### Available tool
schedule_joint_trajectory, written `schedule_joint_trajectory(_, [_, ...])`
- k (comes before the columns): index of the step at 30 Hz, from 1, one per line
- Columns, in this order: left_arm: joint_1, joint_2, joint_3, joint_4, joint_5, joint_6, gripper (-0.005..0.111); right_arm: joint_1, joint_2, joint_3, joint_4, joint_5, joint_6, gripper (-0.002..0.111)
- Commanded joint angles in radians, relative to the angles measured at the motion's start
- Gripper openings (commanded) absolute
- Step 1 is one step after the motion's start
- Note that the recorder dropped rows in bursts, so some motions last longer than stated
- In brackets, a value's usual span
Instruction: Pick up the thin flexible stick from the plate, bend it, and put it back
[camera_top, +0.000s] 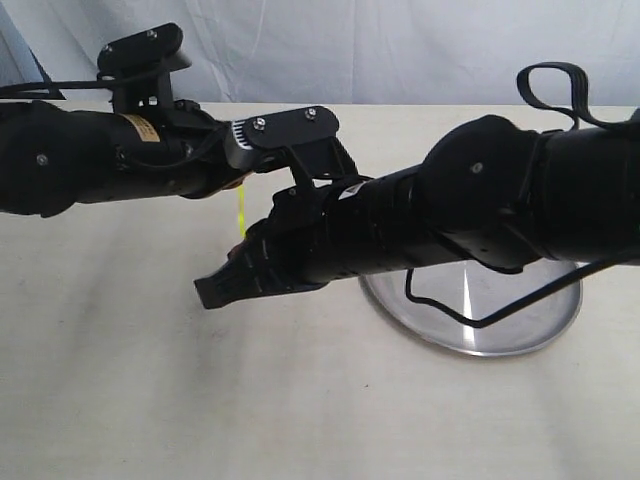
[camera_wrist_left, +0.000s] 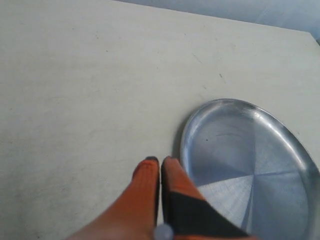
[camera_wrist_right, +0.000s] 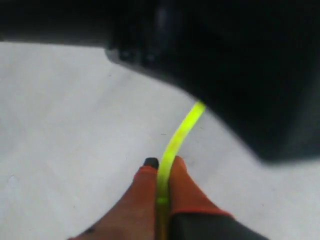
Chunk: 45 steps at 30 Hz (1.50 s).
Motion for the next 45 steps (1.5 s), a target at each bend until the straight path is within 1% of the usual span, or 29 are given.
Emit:
schedule_joint_trajectory(1, [-0.017, 0.03, -0.003, -0.017, 0.01, -0.006, 0.0, 0.004, -0.003, -0.018, 0.004, -0.036, -0.012, -0.001])
schedule_joint_trajectory(7, [-0.005, 0.026, -0.014, -0.015, 0.002, -0.004, 0.0, 0.004, -0.003, -0.018, 0.004, -0.051, -0.012, -0.001])
schedule_joint_trajectory(14, [0.053, 0.008, -0.019, 0.006, 0.025, -0.004, 0.0, 0.002, -0.003, -0.018, 0.002, -0.143, -0.012, -0.001])
schedule_joint_trajectory(19, [0.081, 0.008, -0.019, 0.006, 0.033, -0.004, 0.0, -0.003, -0.003, -0.018, 0.007, -0.181, -0.012, -0.001])
schedule_joint_trajectory(38, [0.084, 0.008, -0.019, 0.005, 0.039, -0.006, 0.0, -0.003, -0.025, -0.018, 0.007, -0.192, -0.012, -0.001])
schedule_joint_trajectory(42, [0.103, 0.008, -0.019, 0.005, 0.041, -0.006, 0.0, -0.003, -0.054, -0.018, 0.007, -0.231, -0.012, -0.001])
schedule_joint_trajectory(45, [0.104, 0.008, -0.019, 0.005, 0.044, -0.006, 0.0, -0.003, -0.07, -0.018, 0.022, -0.254, -0.012, -0.001])
